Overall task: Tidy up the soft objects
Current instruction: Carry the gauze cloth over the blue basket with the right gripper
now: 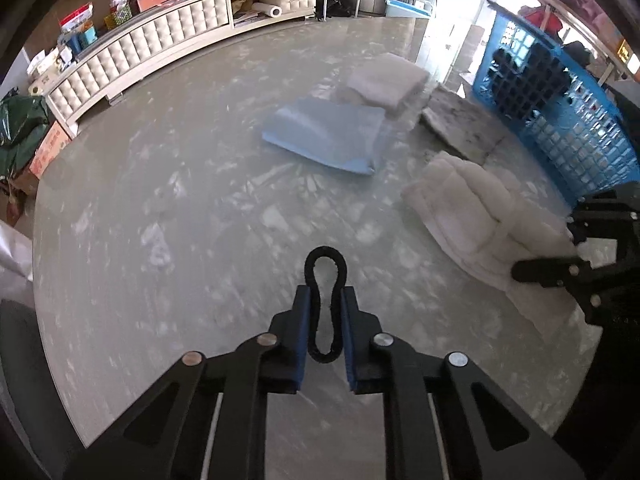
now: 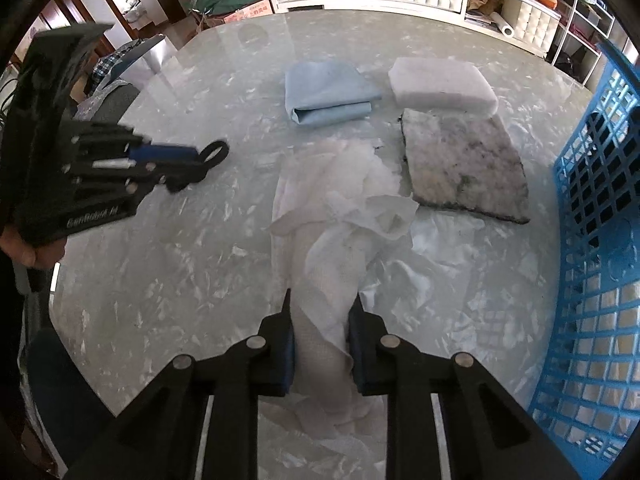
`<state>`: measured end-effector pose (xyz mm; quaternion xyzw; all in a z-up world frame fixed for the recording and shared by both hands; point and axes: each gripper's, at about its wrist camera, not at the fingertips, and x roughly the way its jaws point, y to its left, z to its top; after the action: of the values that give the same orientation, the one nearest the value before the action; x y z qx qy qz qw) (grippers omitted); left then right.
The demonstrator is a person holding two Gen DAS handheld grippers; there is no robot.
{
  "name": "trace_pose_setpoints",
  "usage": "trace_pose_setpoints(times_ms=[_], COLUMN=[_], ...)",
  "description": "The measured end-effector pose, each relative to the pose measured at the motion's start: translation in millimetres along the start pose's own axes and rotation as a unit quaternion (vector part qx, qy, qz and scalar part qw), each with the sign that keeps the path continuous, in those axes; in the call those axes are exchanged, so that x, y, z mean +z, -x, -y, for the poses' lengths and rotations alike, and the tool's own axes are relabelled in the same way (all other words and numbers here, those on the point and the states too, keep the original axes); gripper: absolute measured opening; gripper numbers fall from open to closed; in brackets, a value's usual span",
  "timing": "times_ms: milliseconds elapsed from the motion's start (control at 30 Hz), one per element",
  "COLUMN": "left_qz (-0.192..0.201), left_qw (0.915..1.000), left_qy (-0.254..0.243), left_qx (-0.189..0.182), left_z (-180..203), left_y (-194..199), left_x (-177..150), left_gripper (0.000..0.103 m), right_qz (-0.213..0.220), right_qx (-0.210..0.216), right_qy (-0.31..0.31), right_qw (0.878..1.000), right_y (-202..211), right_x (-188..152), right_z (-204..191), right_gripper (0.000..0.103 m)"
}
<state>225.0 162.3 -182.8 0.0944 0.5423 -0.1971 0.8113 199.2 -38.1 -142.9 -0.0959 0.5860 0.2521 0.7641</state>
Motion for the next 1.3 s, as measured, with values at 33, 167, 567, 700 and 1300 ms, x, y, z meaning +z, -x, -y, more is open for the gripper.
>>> trace_pose_setpoints(times_ms=[33,167,567,700,1300], left_qz=[0.001,0.008,0.041,0.039,0.035], left_qw=[1.0,0.9997,0.9989,0.9989,0.9977], left_qy=[0.004,0.022,0.021,0.028,0.055], left_qx=[-0.001,-0.008,0.001,0.001,-0.018], left_z=[1.6,13.7,54.7,61.5,90.9], left_y=[2.8,24.4,77.7,80.3,79.8], left_x=[-4.1,-16.9,-34.6,-41.7,-53.4], left_gripper=[0.013,0.013,0.013,0.013,0.013], right_qz=[0.002,0.018,0.075,0.109,0.155], right_qx=[0.0,0.0,-0.006,-0.023,-0.121], right_qy=[0.001,0.009,0.026,0.018,-0.076], right_qw=[1.0,1.0,0.997,0.994,0.978], right_y=[4.7,27.9,108.0,144.8,202.5], right_x=[-1.0,1.2,-1.9,-4.7,-8.0], right_z=[-0.7,-1.5,6.2,23.7,144.8], right_gripper=[0.02,0.02,0.019,0.019,0.019])
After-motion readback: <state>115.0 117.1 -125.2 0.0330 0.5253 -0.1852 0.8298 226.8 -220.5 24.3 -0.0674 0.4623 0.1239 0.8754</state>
